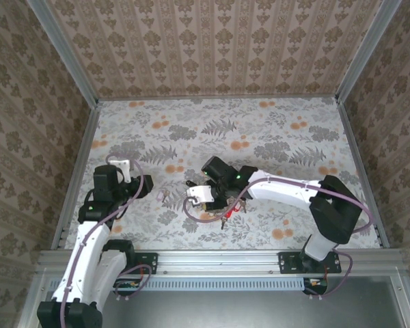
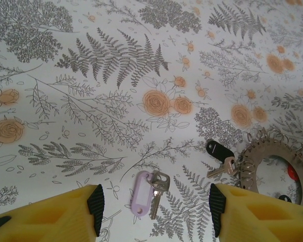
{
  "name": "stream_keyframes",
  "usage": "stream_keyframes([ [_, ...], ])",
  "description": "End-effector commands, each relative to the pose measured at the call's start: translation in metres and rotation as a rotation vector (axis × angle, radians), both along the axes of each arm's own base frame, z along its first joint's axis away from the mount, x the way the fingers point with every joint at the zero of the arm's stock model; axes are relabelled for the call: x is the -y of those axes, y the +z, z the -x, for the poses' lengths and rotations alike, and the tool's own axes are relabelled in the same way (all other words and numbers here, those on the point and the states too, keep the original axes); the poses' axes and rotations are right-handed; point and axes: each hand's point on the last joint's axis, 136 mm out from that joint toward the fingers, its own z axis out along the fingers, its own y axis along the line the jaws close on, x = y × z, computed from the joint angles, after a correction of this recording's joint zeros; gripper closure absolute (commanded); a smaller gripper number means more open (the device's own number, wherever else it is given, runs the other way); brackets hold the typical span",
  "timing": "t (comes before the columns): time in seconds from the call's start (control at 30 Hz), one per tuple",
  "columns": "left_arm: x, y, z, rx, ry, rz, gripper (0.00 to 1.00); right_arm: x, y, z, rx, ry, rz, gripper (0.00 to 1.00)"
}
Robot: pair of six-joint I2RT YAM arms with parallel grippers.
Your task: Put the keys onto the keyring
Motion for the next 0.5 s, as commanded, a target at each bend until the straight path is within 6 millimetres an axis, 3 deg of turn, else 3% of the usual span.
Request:
stream_keyframes([
  [0.0, -0.003, 0.002, 0.005, 0.02, -0.004, -0.016, 0.4, 0.005, -0.012, 0.011, -0.019, 0.199, 0.103, 0.64],
  [0.47, -0.003, -0.004, 0.009, 0.009, 0.003, -0.008, 0.4, -0.022, -0.048, -0.009, 0.107, 0.307, 0.152, 0.68],
])
